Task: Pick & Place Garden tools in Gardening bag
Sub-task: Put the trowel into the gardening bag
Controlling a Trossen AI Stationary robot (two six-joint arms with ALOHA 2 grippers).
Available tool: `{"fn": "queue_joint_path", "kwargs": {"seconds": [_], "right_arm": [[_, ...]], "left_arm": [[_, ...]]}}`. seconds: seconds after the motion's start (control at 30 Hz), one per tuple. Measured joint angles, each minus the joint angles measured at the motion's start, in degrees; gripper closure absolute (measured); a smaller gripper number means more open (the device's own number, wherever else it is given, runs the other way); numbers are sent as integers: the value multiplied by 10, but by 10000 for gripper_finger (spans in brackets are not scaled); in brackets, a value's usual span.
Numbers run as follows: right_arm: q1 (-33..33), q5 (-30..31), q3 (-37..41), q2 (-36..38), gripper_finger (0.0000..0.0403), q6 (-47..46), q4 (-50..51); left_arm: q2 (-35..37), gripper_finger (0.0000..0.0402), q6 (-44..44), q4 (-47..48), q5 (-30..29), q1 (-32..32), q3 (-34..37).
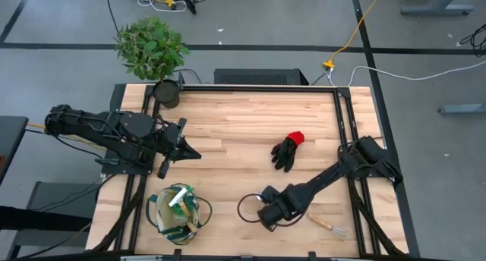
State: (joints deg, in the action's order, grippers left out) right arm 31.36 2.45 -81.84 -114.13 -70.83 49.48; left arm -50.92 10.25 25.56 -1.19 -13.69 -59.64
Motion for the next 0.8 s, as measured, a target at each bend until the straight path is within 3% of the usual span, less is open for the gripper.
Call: {"fn": "queue_joint_path", "kwargs": {"seconds": [0.43,0.8], "right_arm": [[-61,96,0,99,349,89,-3],[-111,172,0,181,350,198,-89]], "left_arm": [[0,399,-3,-20,0,0,0],[0,399,-5,-24,0,0,0]]}}
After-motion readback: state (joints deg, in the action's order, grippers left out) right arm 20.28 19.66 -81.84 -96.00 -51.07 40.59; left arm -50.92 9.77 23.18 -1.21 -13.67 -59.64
